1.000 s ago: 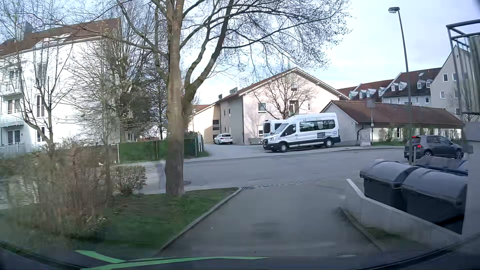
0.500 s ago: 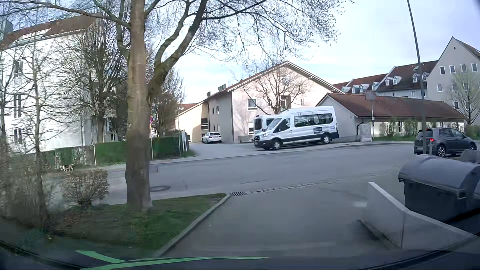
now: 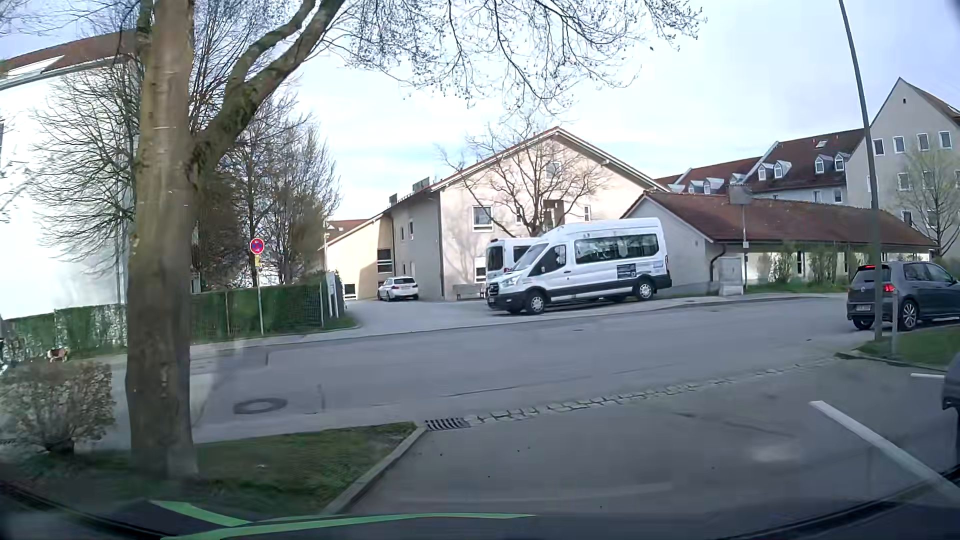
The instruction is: Follow the waypoints while adhering to traffic rules and regulations
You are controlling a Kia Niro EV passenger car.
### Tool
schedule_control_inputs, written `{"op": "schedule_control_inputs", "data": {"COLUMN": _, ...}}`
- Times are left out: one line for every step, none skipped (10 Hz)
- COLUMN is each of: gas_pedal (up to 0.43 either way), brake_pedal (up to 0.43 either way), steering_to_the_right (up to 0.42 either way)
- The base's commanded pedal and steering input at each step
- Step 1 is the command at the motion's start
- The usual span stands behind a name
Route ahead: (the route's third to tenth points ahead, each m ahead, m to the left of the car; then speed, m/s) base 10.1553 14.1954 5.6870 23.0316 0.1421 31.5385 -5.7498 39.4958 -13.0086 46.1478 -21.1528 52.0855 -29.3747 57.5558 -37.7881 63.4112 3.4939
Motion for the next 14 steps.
{"op": "schedule_control_inputs", "data": {"gas_pedal": 0.0, "brake_pedal": 0.25, "steering_to_the_right": 0.091}}
{"op": "schedule_control_inputs", "data": {"gas_pedal": 0.0, "brake_pedal": 0.244, "steering_to_the_right": 0.093}}
{"op": "schedule_control_inputs", "data": {"gas_pedal": 0.0, "brake_pedal": 0.244, "steering_to_the_right": 0.097}}
{"op": "schedule_control_inputs", "data": {"gas_pedal": 0.0, "brake_pedal": 0.244, "steering_to_the_right": 0.102}}
{"op": "schedule_control_inputs", "data": {"gas_pedal": 0.0, "brake_pedal": 0.25, "steering_to_the_right": 0.109}}
{"op": "schedule_control_inputs", "data": {"gas_pedal": 0.0, "brake_pedal": 0.25, "steering_to_the_right": 0.112}}
{"op": "schedule_control_inputs", "data": {"gas_pedal": 0.0, "brake_pedal": 0.25, "steering_to_the_right": 0.112}}
{"op": "schedule_control_inputs", "data": {"gas_pedal": 0.0, "brake_pedal": 0.25, "steering_to_the_right": 0.112}}
{"op": "schedule_control_inputs", "data": {"gas_pedal": 0.0, "brake_pedal": 0.244, "steering_to_the_right": 0.112}}
{"op": "schedule_control_inputs", "data": {"gas_pedal": 0.0, "brake_pedal": 0.244, "steering_to_the_right": 0.112}}
{"op": "schedule_control_inputs", "data": {"gas_pedal": 0.0, "brake_pedal": 0.244, "steering_to_the_right": 0.112}}
{"op": "schedule_control_inputs", "data": {"gas_pedal": 0.0, "brake_pedal": 0.25, "steering_to_the_right": 0.111}}
{"op": "schedule_control_inputs", "data": {"gas_pedal": 0.0, "brake_pedal": 0.25, "steering_to_the_right": 0.105}}
{"op": "schedule_control_inputs", "data": {"gas_pedal": 0.0, "brake_pedal": 0.25, "steering_to_the_right": 0.098}}
